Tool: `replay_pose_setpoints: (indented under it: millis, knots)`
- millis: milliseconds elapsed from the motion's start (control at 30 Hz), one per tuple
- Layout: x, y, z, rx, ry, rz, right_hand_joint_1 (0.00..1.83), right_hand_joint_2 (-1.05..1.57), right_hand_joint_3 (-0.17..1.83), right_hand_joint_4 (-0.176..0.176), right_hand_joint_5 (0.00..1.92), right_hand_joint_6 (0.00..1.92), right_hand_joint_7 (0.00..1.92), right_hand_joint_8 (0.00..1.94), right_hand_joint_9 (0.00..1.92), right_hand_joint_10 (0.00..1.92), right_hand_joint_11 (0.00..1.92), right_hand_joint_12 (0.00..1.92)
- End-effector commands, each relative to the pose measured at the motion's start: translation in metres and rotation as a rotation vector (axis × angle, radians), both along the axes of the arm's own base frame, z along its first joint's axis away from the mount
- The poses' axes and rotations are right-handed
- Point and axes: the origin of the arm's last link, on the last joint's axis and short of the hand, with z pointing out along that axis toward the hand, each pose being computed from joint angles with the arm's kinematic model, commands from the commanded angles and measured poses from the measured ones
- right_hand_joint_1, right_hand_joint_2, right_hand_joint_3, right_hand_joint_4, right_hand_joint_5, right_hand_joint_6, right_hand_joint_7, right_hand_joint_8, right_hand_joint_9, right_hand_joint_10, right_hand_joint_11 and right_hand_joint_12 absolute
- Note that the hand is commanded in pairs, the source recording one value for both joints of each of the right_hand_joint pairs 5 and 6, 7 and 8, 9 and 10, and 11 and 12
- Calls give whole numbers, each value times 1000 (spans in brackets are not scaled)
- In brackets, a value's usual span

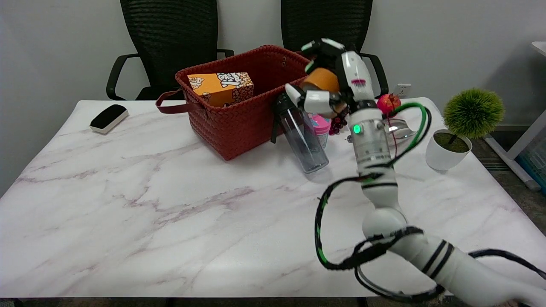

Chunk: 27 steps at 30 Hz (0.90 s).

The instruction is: Place the yellow tape into the brown storage basket.

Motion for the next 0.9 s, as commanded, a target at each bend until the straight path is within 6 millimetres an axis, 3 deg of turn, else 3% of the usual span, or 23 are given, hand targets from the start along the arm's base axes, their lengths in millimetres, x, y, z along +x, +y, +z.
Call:
replay_pose_setpoints:
  millis: [33,200,467,700,900]
  knots:
    - [97,-108,-25,132,79,-9,1152,350,789,0,702,702,1373,1373,1077,1077,1912,1912]
    - [111,-138,-38,141,83,-39,1154,283,836,0,671,671,1331,1331,1051,1051,1872,1872]
    - [113,-183,-62,129,88,-137,1154,156,971,0,642,642,1284,1284,1010,1010,1825,1825]
    - [91,-215,-84,113,99,-299,1145,68,1070,0,630,630,1260,1260,989,989,1806,1806]
    - [70,-220,-94,114,117,-377,1137,50,1070,0,615,615,1259,1259,983,983,1802,1802]
